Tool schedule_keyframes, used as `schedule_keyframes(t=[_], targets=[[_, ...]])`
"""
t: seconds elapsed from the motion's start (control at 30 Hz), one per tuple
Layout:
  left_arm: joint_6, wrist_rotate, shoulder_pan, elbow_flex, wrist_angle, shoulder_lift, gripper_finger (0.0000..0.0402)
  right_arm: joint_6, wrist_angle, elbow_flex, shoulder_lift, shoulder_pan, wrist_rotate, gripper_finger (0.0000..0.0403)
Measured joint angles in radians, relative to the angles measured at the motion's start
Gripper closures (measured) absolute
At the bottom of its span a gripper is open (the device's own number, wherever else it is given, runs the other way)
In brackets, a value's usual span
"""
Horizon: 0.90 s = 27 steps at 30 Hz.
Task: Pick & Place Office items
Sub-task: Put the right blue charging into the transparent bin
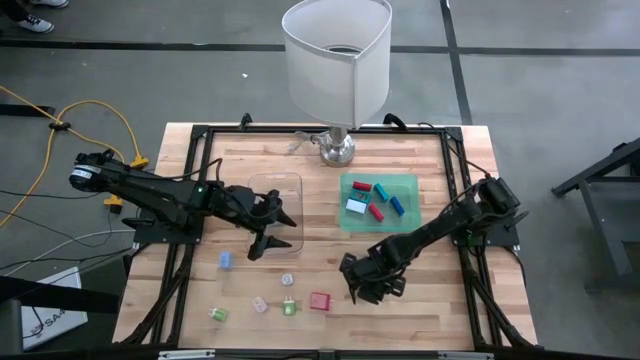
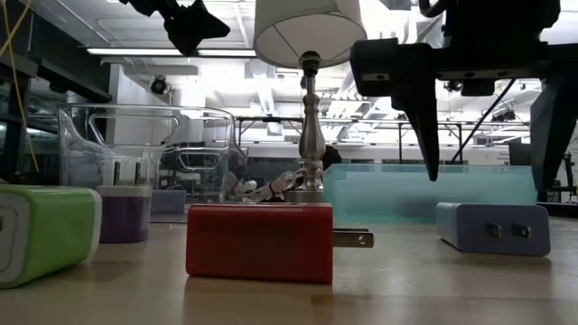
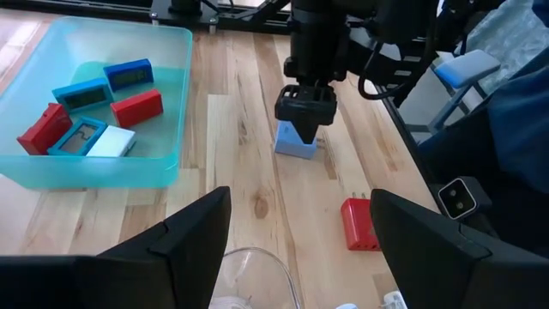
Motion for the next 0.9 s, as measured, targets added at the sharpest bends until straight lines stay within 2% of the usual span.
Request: schedule_keyframes(t=[0.27,0.53,0.9], targets=[[0.000,0.000,0.000,0.000,0.000,0.000,0.0128,0.000,0.000,0.000,0.001,-0.007,0.001,0.0144],[0.000,0.000,0.000,0.000,0.006,0.000,0.0128,-0.010,-0.005,-0.002,0.068,-0.019,-0.029,0.0142],[0.000,0.000,0.000,0.000,0.047,0.000,0.0128,-0.019,-0.004,-0.001,0.066,-0.027,-0.027,0.0143]])
